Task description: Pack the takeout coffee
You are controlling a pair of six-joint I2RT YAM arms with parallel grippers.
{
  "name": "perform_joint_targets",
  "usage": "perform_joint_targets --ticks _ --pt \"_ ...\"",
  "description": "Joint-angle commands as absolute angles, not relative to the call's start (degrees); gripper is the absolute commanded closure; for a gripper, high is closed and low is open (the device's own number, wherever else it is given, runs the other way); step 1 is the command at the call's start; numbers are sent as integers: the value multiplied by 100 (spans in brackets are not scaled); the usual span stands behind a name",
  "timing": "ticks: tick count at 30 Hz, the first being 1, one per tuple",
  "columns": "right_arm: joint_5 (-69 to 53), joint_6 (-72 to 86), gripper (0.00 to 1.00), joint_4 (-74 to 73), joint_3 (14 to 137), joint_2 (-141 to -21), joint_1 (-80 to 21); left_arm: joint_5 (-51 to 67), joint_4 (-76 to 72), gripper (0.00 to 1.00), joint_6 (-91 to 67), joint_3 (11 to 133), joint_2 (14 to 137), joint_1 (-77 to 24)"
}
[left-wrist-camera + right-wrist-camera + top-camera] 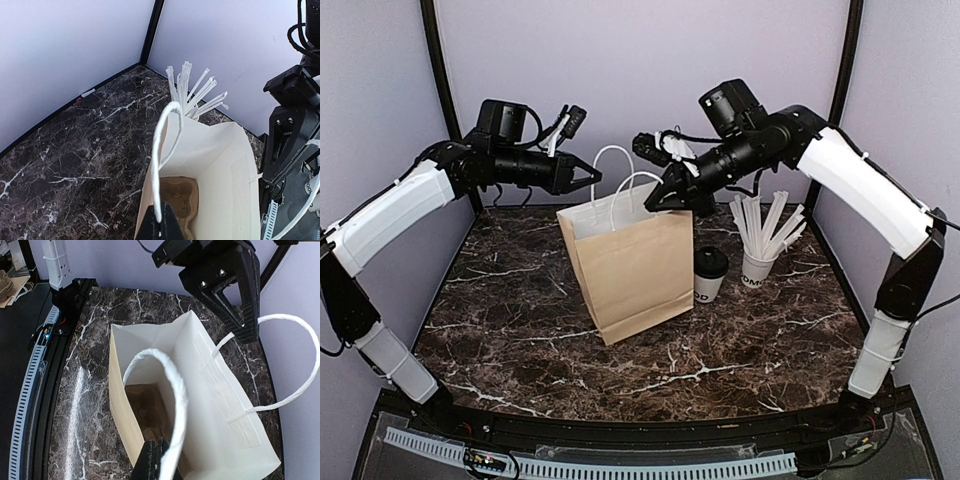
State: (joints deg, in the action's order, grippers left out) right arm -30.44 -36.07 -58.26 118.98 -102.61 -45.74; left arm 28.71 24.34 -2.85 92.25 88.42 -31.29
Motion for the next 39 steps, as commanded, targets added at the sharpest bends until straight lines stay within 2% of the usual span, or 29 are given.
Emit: perform_joint_targets --ticks 1,9,25,26,27,28,29,31,33,37,39 --pt "-3406 -3372 100 -5590 12689 -10177 -4619 2769 2429 100 -211 9851 8610 -3129" --pt "-3729 -2980 100 -5544 13827 -10376 -4656 2368 2645 100 -45 10450 8478 -3129" --pt "-3824 -3114 100 -5590 13626 -10462 -4772 2250 2897 100 216 10637 8540 -3129" --pt "-3876 -3171 95 -5637 13552 -10467 -4772 2267 2856 93 236 10510 8511 -3129" --pt "-3886 -3174 84 -5641 13452 -10475 -4772 2259 2834 84 248 10432 8492 -3129" --pt "-3881 -3170 72 -5639 13325 -10478 -4777 2162 2741 61 225 10204 8440 -3129" --pt "-3840 -3194 63 -5644 13208 -10446 -4773 2092 2671 52 162 10081 8412 -3129" --pt "-3622 -3234 43 -5589 12895 -10345 -4766 1863 2460 27 80 9578 8330 -3129" --pt "-3379 -3266 27 -5610 12772 -10271 -4760 1690 2389 18 53 9473 8312 -3129" --pt "-3307 -3296 2 -5795 12839 -10147 -4687 1666 2466 13 161 9542 8319 -3129" --pt "-3353 -3296 1 -5918 12916 -10092 -4626 1830 2523 12 234 9540 8330 -3129"
